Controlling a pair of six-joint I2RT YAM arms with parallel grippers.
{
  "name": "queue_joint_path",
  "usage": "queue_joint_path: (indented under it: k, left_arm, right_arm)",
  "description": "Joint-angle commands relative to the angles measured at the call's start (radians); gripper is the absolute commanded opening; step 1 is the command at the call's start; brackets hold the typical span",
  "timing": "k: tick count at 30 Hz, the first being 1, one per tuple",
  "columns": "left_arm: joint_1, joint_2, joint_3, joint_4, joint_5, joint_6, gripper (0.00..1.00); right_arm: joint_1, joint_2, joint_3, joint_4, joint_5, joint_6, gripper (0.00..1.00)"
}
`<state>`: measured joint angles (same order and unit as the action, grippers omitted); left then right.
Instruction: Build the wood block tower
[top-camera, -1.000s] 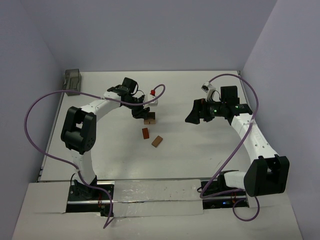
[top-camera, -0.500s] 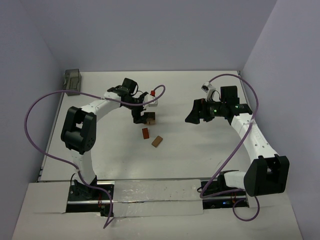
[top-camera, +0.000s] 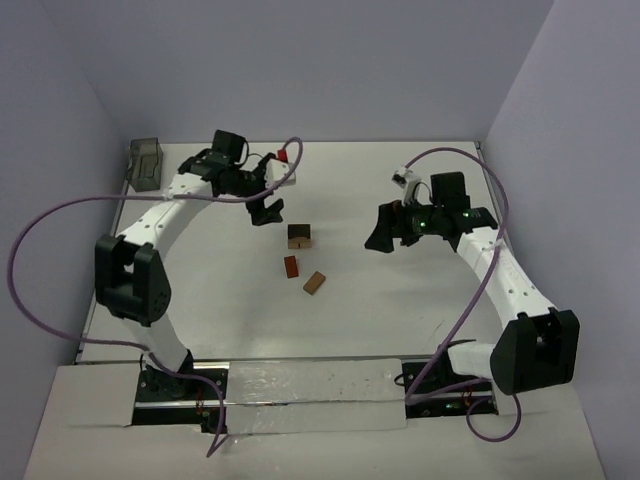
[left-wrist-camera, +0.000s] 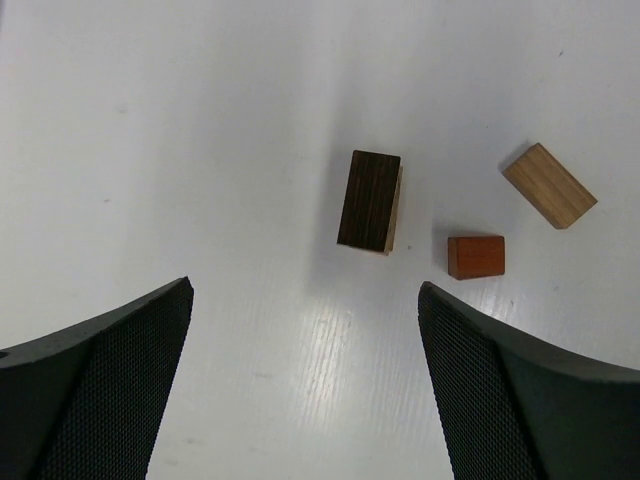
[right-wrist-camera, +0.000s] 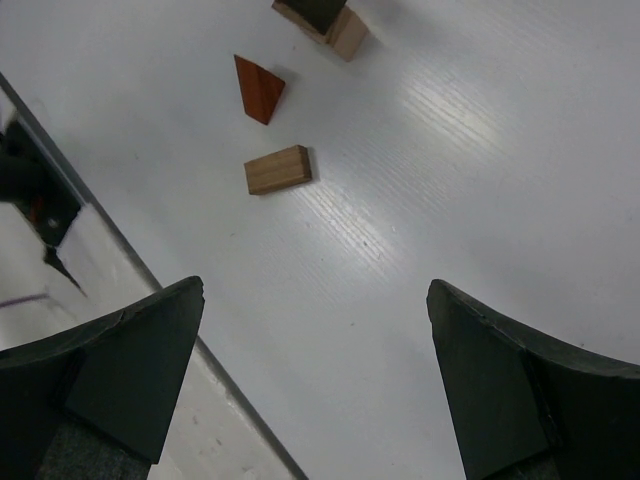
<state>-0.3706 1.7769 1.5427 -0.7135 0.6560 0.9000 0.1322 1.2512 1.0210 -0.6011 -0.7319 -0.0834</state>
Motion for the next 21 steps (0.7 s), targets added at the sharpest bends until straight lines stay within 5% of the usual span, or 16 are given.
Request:
queue_joint_path:
  k: [1, 12, 21]
  left_arm:
    - [0.066, -0.169, 0.006, -0.063, 0.141, -0.042, 0.99]
    - [0.262, -0.351, -0.131, -0.343, 0.456, 0.01, 0.99]
    - [0.263, -0.533, -0.311, -0.193, 0.453, -0.096, 0.99]
  right_arm:
    - [0.136, -0.05, -0.007, 0.024, 0.05, -0.209, 1.0]
    - [0.375, 0.162, 0.129, -0.253, 0.024, -1.102, 0.99]
    - [0.501, 0.482, 0.324, -0.349, 0.109, -1.356, 0.91]
